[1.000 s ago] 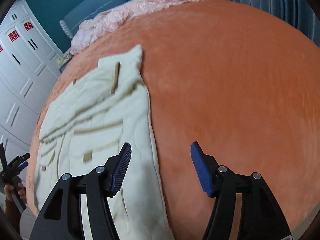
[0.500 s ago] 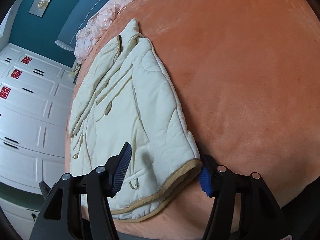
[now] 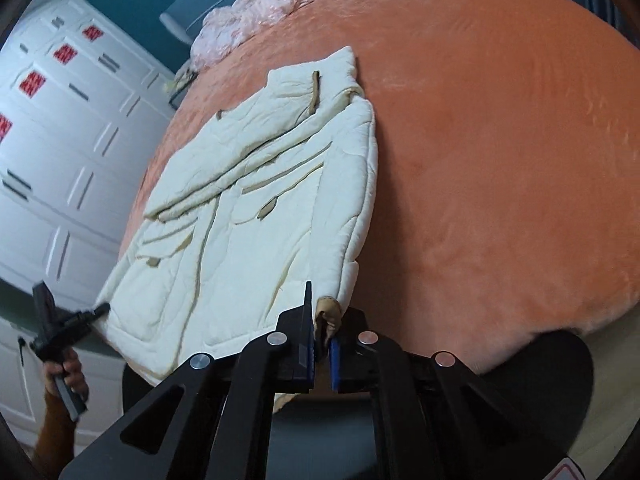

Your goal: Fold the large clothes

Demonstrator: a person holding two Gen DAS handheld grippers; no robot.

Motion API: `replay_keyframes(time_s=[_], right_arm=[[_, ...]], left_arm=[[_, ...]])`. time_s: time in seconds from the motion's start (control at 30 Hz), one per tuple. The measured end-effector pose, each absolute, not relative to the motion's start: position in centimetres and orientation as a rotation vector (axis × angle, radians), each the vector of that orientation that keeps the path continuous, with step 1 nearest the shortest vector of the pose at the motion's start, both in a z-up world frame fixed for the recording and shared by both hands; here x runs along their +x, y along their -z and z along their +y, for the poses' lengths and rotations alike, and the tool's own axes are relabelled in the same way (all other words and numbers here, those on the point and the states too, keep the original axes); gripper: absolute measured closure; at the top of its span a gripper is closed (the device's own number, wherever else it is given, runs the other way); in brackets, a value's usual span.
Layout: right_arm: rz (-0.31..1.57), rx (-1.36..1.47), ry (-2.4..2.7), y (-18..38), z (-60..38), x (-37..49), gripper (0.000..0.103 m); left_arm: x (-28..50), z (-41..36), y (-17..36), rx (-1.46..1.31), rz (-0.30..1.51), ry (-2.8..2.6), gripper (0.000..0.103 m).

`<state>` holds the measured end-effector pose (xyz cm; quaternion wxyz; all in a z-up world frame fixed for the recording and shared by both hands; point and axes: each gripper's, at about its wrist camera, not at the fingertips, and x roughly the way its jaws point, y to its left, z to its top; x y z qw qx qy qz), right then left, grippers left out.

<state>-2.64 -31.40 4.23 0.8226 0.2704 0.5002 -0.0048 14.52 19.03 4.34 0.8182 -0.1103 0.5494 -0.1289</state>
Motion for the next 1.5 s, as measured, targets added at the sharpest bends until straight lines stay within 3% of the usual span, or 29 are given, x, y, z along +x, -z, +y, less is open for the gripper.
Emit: replay_keyframes(time_s=[0.27,0.47,0.73,0.9,1.3,1.5], right_arm=[[1.430,0.368,-0.111,-6.9,-27.3,-13.7,0.098],[1.369,0.469,-0.097,-7.9,-27.5,-16.2,0.098],[1.052,0.478,-0.042,-14.3,-30.2,-11.0,0.098],[0.904,0.486,0.029,-14.6,-31.7,-4.2,0.098],[0.782,0.604,0.171,-7.3,-34.1,10.1,0.098],[0.718,0.720,0.157,-5.5,-34.9,11.6,0.082]], left_arm=[[1.3,22.4,-7.2,-0.101,1.391,0.314,0.095],[-2.8,23.8,-7.3,-0.204,1.344,0.281,0.096],[2.8,23.1,-13.7,-0.247,1.065,0.305,0.096],[9.0,20.6,-15.1,-0.250,0.922,0.286,0.095],[22.9,15.7,-6.4,-0.186,0.934,0.056,0.093],[25.6,15.7,-2.9,-0.225,1.021,0.021,0.089]])
